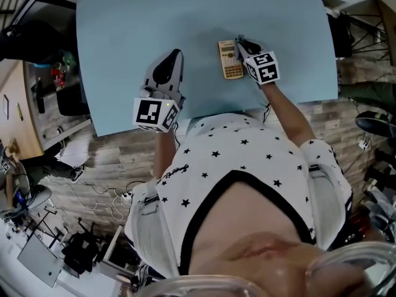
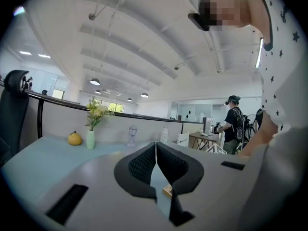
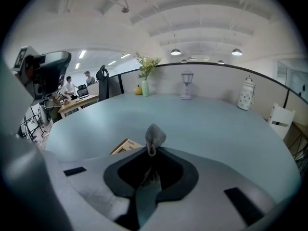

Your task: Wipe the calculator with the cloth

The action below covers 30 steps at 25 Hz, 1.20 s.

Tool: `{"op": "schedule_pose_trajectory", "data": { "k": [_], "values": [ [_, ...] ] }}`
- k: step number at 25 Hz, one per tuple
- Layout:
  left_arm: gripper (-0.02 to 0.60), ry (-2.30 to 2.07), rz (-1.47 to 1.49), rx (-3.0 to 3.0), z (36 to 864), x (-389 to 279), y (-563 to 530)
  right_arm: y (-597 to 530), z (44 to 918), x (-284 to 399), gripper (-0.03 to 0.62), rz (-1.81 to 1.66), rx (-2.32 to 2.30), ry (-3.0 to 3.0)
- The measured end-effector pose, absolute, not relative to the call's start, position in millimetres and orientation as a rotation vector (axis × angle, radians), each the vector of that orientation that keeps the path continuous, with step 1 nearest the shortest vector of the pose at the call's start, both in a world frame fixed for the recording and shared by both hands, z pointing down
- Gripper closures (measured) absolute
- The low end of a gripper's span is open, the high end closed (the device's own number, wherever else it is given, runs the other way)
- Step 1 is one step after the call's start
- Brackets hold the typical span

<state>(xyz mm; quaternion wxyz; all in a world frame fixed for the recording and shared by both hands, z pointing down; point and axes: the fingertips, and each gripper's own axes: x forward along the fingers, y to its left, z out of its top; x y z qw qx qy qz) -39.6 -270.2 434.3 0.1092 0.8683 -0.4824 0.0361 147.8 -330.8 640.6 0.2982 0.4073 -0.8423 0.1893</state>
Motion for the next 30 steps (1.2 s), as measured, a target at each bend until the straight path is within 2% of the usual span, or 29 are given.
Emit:
{"op": "schedule_pose_trajectory", "data": {
  "k": [10,21,30],
  "values": [
    [0.551,-1.448,0.112,2.541,433,-42,-261,-329,634,149,0.556,0.484,1.098,-2.255],
    [0.551,-1.501,0.095,2.539,424,-47,-251,-295,623,82,0.556,0.493,0.882,-2.385],
    [0.551,-1.526,0.098,2.504,426,-64,-242,-285,635,70,0.556,0.483,0.838,-2.360]
  ]
}}
